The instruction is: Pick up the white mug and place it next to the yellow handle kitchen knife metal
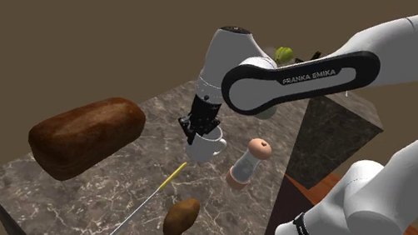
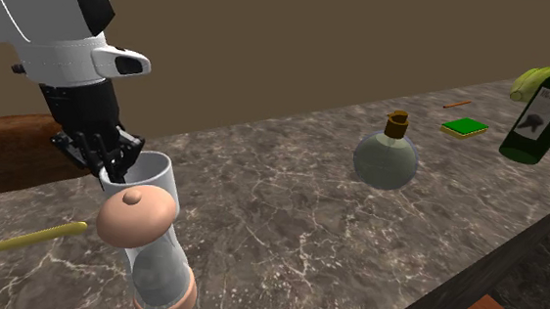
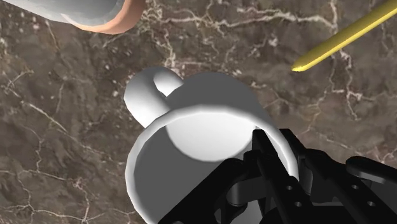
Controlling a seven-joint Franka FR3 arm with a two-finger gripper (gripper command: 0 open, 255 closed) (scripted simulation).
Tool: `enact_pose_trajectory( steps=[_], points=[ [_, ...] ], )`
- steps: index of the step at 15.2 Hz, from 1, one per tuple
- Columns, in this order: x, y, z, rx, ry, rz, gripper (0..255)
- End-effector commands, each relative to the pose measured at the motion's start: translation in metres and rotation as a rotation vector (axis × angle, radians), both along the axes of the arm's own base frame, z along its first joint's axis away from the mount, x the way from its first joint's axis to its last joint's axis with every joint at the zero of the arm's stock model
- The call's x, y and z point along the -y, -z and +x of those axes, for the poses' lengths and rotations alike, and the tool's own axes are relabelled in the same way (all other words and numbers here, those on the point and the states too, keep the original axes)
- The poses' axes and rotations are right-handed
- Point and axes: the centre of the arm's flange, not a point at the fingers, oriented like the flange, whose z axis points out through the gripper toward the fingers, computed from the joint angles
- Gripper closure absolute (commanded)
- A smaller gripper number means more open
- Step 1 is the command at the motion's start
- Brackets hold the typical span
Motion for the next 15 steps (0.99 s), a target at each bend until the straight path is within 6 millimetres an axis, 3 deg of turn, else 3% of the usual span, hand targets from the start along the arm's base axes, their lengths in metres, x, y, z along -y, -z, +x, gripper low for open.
enact_pose_trajectory(
  steps=[1,6,7,12,15],
  points=[
    [0.000,0.001,0.000,0.001,0.000,0.000,255],
    [0.000,0.001,0.000,0.001,0.000,0.000,255],
    [0.000,0.001,0.000,0.001,0.000,0.000,0],
    [0.000,0.001,0.000,0.001,0.000,0.000,0],
    [0.000,-0.038,0.002,0.001,0.000,0.000,0]
  ],
)
